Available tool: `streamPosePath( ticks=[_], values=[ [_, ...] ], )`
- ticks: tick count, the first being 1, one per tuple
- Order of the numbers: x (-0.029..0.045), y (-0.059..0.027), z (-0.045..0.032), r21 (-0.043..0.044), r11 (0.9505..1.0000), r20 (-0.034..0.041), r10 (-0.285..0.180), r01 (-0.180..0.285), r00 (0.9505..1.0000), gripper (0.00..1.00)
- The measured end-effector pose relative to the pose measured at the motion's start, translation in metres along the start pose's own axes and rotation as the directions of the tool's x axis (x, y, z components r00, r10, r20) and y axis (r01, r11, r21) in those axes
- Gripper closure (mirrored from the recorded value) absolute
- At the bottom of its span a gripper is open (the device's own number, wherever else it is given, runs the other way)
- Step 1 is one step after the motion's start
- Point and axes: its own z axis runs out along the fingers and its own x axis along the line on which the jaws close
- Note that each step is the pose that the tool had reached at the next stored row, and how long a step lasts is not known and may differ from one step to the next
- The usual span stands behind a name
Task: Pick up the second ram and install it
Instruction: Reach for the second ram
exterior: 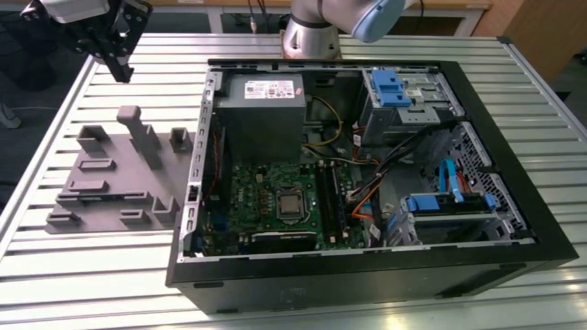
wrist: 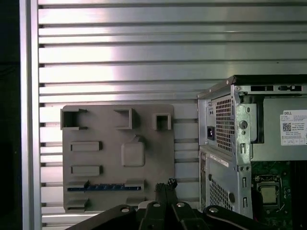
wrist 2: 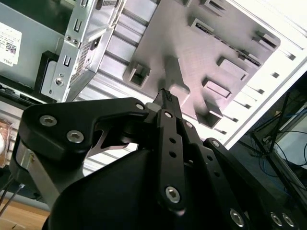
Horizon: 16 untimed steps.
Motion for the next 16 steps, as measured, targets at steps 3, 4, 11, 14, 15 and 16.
streamPosePath(
  ticks=[3,4,11,14,15,16],
  values=[
    [0.0054,-0.0020,-0.0002,0.0001,1.0000,-0.0001,0.000,0.000,1.0000,0.89],
    [0.0075,-0.0027,-0.0003,0.0000,1.0000,0.0000,0.000,0.000,1.0000,0.89],
    [0.0259,-0.0055,-0.0008,0.0000,1.0000,0.0000,0.000,0.000,1.0000,0.89],
    [0.0346,-0.0069,-0.0010,-0.0001,1.0000,0.0001,0.000,0.000,1.0000,0.89],
    [0.0371,-0.0075,-0.0011,-0.0001,1.0000,0.0000,0.000,0.000,1.0000,0.89],
    [0.0395,-0.0081,-0.0013,0.0000,1.0000,-0.0001,0.000,0.000,1.0000,0.89]
  ],
)
